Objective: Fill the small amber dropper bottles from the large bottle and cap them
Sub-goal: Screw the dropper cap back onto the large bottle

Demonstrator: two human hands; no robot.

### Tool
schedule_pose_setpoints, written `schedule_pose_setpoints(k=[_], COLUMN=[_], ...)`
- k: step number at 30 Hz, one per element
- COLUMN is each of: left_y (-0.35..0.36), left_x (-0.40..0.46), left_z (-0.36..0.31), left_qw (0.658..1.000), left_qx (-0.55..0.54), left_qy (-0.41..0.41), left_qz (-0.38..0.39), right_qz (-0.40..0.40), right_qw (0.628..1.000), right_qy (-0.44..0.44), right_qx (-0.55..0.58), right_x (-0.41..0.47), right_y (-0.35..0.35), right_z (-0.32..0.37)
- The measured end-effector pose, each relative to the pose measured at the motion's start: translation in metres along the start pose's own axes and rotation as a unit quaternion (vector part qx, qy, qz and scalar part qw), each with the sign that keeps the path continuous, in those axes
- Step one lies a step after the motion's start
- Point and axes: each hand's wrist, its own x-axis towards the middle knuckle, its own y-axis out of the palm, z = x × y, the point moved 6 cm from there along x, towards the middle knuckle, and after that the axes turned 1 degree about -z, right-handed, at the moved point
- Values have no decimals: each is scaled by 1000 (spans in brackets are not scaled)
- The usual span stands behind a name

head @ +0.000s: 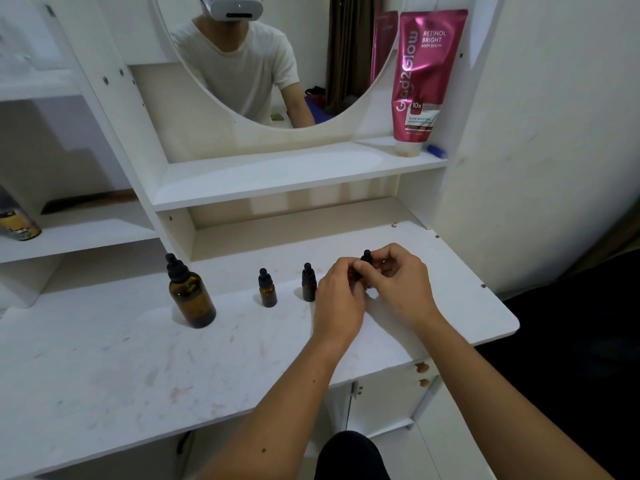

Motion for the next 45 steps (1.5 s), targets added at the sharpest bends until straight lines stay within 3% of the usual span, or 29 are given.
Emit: schedule_pose_setpoints(k=[9,15,21,29,34,39,45], left_y=[-19,-65,-126,-218,-254,-247,-247], left_x=[-23,-49,-68,-86,-84,-66,-62], left_z=[-2,6,15,38,57,78,79], left_qw=[999,992,992,982,967,978,984], left_qx=[6,-96,-95,-42,18,2,-11], left_qy=[-21,-65,-68,-41,-54,-119,-91], left_qz=[-31,-45,-53,-181,-249,-174,-153], right_qz=[-41,-84,-49,20,88,155,139], right_qw=[998,991,991,985,976,974,986], right_qy=[-20,-101,-126,-168,-201,-164,-93], right_qx=[-31,-19,2,40,7,-31,14], right_x=[-15,-33,-54,-77,-79,-74,-68], right_y=[-8,-4,37,117,172,206,211], right_z=[18,60,96,145,169,170,159])
